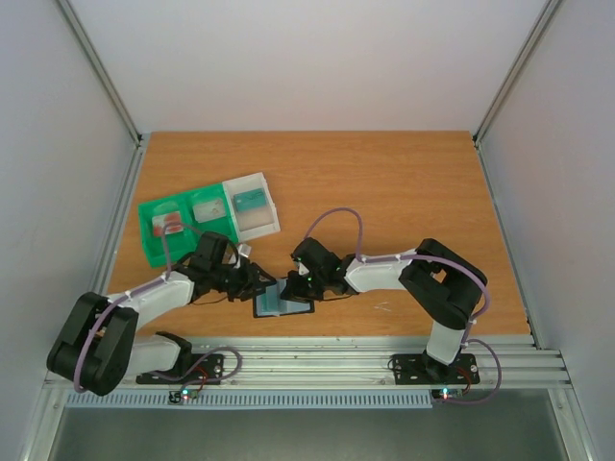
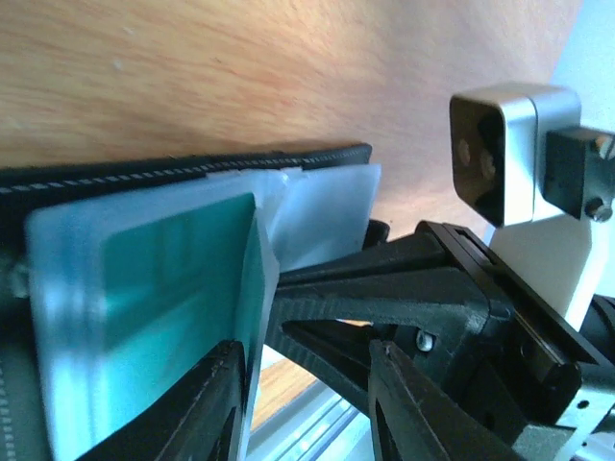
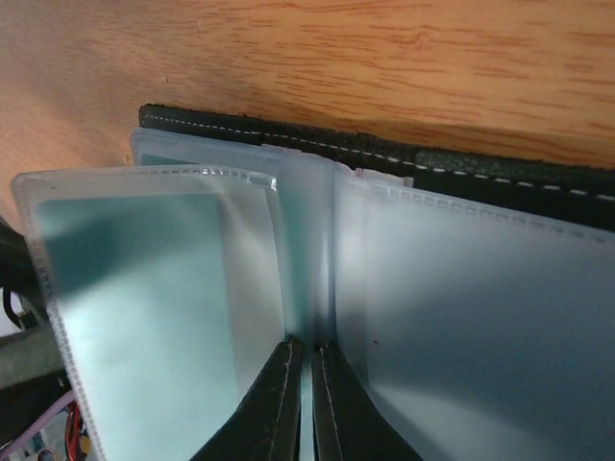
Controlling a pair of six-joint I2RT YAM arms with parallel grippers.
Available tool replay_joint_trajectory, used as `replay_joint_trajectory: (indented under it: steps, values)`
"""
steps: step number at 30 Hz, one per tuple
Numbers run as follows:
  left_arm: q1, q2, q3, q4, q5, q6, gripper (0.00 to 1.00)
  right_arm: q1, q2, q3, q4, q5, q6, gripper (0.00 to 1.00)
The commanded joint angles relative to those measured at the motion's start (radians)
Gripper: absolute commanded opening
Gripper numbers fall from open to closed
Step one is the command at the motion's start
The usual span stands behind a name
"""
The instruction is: Take the credit cards out of the card holder
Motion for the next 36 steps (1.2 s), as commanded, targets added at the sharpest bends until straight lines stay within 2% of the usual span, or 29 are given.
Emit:
replay_joint_trajectory:
  steps: [1, 9, 16, 25, 30, 36]
  values:
    - [-0.053, -0.014, 0.035, 0.059, -0.002, -0.044, 0.37, 0.008, -0.025, -0.026, -0.001, 0.009, -0.021, 0.07]
    - [-0.111, -0.031, 0.092, 0.022, -0.039, -0.072, 0.38, 0.008, -0.099, -0.056, 0.03, 0.033, -0.033, 0.14]
    - [-0.172, 0.02, 0.11, 0.066, -0.067, -0.096, 0.38, 0.006, -0.201, -0.105, -0.006, 0.106, -0.048, 0.21]
    - [-0.244, 0.077, 0.143, 0.164, -0.096, -0.141, 0.38, 0.006, -0.429, -0.165, -0.179, 0.29, -0.071, 0.22]
    - [-0.243, 0.078, 0.179, 0.046, -0.139, -0.093, 0.39, 0.008, -0.457, -0.15, -0.205, 0.278, -0.079, 0.22]
    - [-0.233, 0.052, 0.198, -0.093, -0.217, -0.02, 0.38, 0.007, -0.408, -0.106, -0.209, 0.24, -0.101, 0.18]
